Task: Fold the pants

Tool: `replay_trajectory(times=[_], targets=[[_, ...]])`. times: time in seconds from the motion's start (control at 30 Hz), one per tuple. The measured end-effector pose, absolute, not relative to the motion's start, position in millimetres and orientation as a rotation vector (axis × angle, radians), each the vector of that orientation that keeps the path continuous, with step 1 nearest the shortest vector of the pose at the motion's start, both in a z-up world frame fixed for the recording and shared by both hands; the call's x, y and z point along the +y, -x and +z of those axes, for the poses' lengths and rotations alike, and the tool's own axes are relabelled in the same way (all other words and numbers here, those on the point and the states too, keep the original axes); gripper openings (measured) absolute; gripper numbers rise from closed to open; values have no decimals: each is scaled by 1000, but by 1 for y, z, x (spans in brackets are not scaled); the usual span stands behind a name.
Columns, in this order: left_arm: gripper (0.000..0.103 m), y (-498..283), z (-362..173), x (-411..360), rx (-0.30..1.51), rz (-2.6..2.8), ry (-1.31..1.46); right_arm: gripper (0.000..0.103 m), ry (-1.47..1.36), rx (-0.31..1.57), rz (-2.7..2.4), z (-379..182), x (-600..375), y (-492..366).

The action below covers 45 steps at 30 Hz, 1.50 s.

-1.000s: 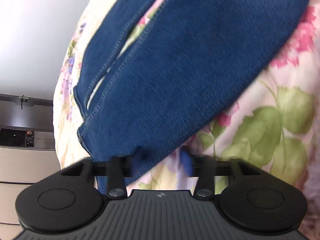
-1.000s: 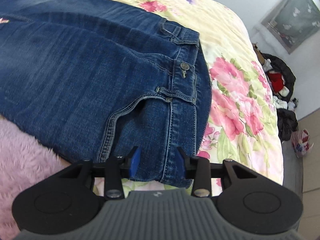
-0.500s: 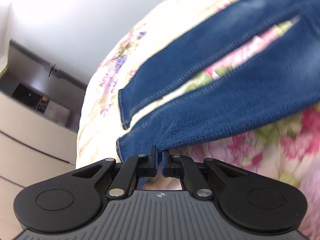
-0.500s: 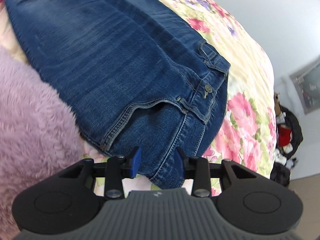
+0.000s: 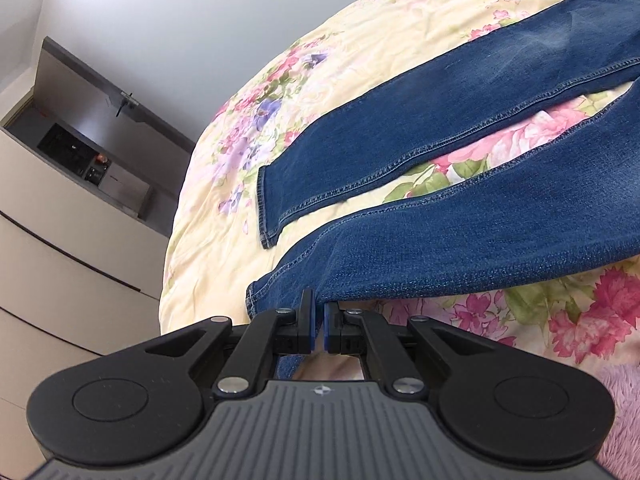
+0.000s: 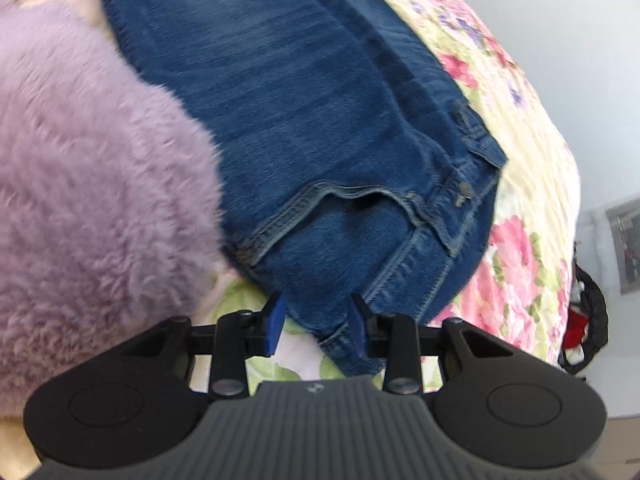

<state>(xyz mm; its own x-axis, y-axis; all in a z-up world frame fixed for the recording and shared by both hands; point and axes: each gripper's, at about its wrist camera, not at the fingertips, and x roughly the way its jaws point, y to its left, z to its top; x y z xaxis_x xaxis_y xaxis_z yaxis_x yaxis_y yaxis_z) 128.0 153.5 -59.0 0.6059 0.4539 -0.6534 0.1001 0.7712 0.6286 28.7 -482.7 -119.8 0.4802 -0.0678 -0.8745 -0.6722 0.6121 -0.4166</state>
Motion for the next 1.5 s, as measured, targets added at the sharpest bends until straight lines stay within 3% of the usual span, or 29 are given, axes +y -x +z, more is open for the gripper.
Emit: replay_trajectory(times=[0.3, 0.37, 0.43, 0.53, 0.97, 1.5], targets=[[4, -130, -60, 155, 936, 254, -637, 30, 901, 927, 415, -137, -482, -20], [4, -131, -60, 155, 935, 258, -616, 24, 895, 912, 409, -135, -481, -17], [3, -129, -60, 155, 931, 258, -608, 7, 877, 898, 407, -130, -480, -15], [4, -127, -59, 158, 922, 255, -582, 2, 844, 850, 370, -114, -479, -9], [3, -143, -31, 174, 843, 298, -414, 1, 611, 629, 127, -27, -484, -54], [3, -271, -25, 170, 821, 372, -411, 1, 568, 627, -35, -16, -480, -212]])
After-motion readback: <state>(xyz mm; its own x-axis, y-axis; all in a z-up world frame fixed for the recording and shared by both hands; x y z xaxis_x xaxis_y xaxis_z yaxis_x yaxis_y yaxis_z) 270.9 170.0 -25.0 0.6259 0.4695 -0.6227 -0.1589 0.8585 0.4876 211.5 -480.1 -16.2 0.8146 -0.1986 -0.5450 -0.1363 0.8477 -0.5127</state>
